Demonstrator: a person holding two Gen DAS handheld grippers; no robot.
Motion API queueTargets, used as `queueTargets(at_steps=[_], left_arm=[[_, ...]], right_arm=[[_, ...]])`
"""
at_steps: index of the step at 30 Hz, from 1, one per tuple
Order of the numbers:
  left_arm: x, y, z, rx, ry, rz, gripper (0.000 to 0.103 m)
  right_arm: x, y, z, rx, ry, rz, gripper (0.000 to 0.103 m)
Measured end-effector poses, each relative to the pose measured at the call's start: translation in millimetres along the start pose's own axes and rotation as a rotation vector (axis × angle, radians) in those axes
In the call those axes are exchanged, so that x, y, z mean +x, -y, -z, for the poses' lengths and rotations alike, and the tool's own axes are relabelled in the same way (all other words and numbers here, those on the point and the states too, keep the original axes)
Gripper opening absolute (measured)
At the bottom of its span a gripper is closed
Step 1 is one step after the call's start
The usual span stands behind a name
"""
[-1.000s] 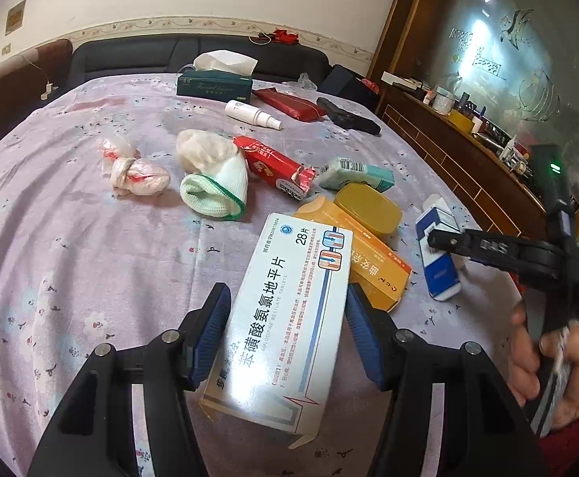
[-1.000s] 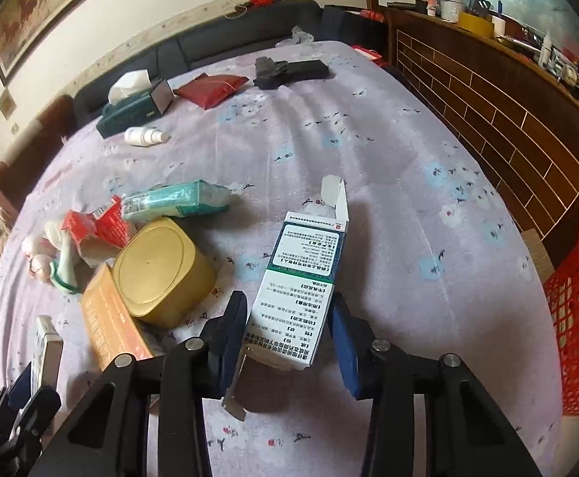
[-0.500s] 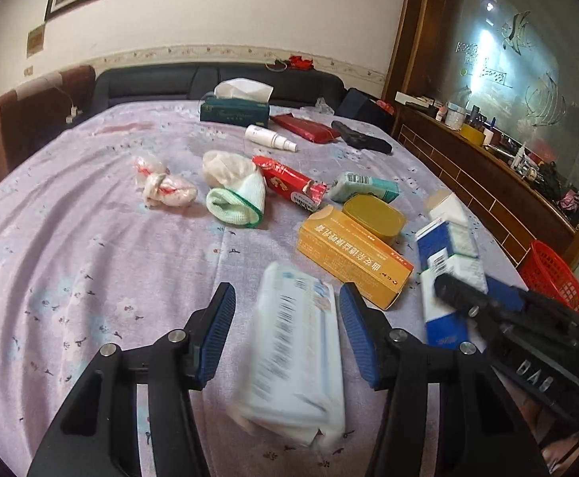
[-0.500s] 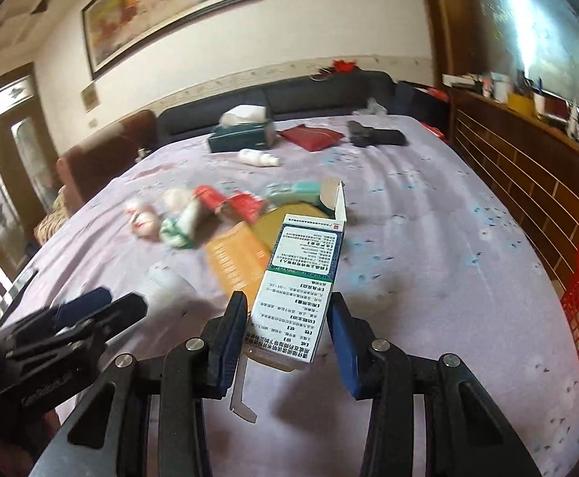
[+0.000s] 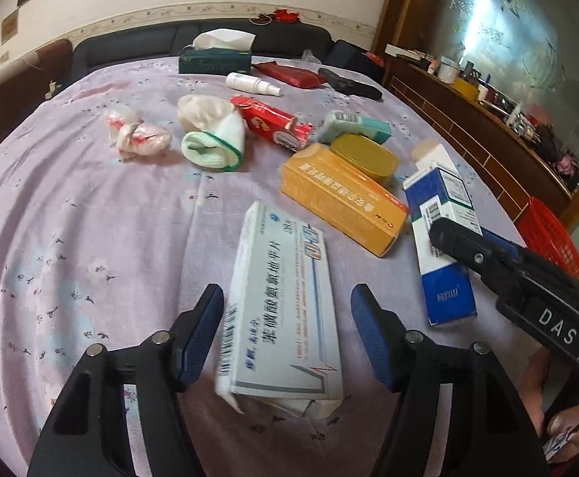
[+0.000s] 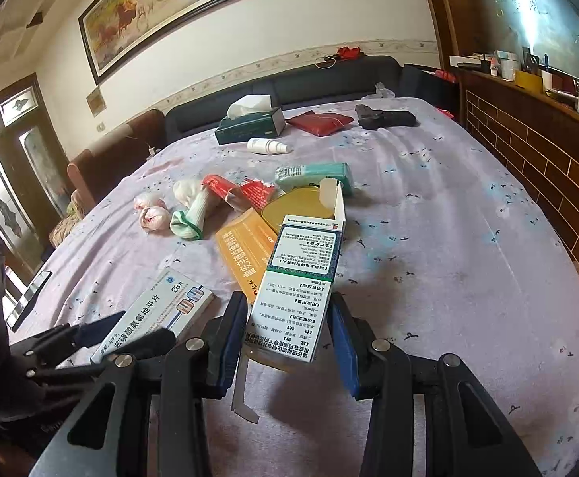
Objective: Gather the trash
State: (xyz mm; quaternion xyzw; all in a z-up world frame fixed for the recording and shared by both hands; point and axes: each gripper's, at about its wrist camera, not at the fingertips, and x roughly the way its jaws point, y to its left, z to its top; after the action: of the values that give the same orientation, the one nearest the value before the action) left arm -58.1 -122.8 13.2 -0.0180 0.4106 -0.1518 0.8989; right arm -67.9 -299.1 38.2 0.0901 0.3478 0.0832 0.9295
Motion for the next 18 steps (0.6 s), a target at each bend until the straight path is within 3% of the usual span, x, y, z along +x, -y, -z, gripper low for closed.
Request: queueTargets(at_steps=[4,7,8,13,18], left_arm=[[7.5,3.5,-0.5,0.013,-0.035,0.009,0.041],[4.5,8.0,-1.5,0.029,-0.008,-0.011,0.040],[2.7,8.7,-2.6,0.031,0.010,-0.016,0.019],[-1.9,6.5,-5.5,0.009,0.051,-0.028,0.016],[-2.5,0.9,-7.1,-0.010,0.045,-0.005,0.015]], right_arm=[[-1.1,-0.7,0.6,-0.004,0.003,-0.004,0.044],[-2.7,-0.8,1.1,-0.006,0.007,-0.010,0.044],[-3.2,-0.7,1.1,-0.006,0.010,-0.008,0.044],[-4.8,-2.1,1.3,-0.009,0.015,-0.008,0.044],[-5.7,-2.7,1.5,-0.009,0.018,-0.004,0.044]])
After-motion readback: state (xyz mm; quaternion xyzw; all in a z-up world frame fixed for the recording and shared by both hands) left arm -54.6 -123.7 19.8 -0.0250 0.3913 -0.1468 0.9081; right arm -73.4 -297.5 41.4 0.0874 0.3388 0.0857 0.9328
